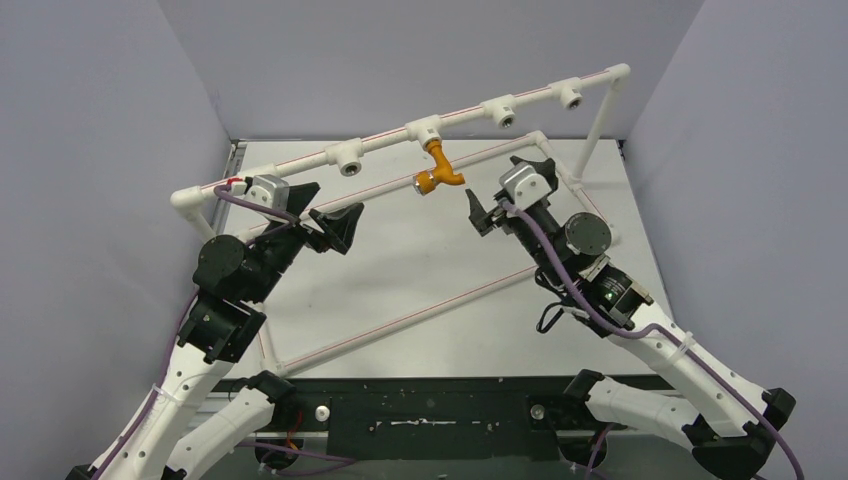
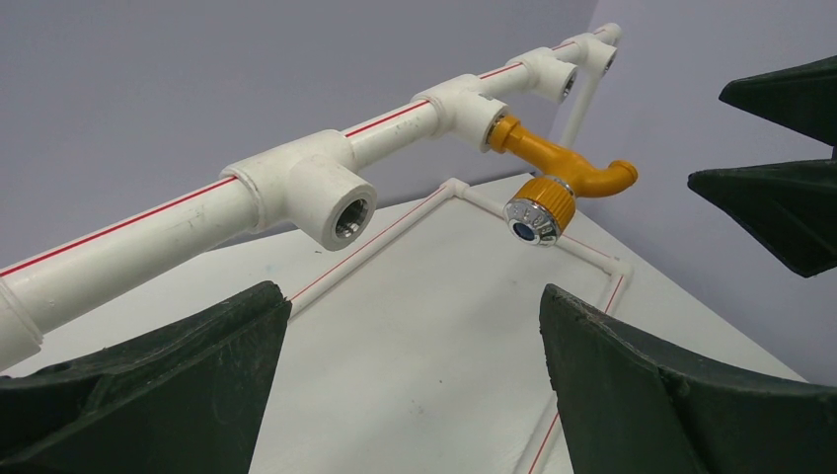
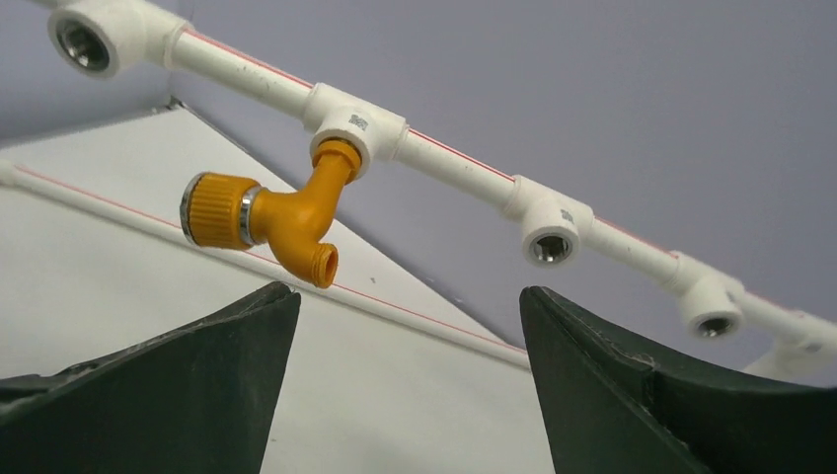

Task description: Install the water faucets

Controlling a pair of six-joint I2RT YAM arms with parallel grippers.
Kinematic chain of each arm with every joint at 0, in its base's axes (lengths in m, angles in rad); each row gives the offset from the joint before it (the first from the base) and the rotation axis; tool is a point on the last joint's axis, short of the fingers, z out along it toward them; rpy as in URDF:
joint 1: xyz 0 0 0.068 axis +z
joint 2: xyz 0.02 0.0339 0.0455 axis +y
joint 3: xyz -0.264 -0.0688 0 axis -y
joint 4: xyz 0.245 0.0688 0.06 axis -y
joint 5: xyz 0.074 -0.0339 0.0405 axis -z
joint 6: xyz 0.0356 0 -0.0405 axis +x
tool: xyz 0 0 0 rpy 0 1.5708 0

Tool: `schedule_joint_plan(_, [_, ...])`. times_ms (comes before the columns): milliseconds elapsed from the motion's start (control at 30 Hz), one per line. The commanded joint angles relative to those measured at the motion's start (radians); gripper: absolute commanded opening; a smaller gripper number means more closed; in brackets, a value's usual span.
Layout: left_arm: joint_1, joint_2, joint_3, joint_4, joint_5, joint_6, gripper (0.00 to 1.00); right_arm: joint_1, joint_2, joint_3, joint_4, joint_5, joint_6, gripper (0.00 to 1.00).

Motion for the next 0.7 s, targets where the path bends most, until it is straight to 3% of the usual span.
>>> schedule_joint_plan(0, [-0.005, -0.004, 0.035, 0.033, 0.016, 0.001, 0.97, 0.003, -0.007, 0.034, -0.067, -0.101, -0.372, 0.85])
schedule_joint_plan(200, [-0.007, -0.008, 0.034, 0.035, 0.016, 0.001, 0.97, 0.037, 0.036, 0.016, -0.091, -0.068, -0.717, 0.87])
schedule_joint_plan(467, [-0.008, -0.005, 0.035, 0.036, 0.021, 0.001, 0.97, 0.149, 0.124, -0.04, 0.105, 0.114, -1.128, 0.9])
schedule_joint_plan(667, [-0.01, -0.007, 0.035, 0.036, 0.02, 0.002, 0.97, 0.173, 0.208, -0.039, 0.222, 0.162, -1.31, 0.9])
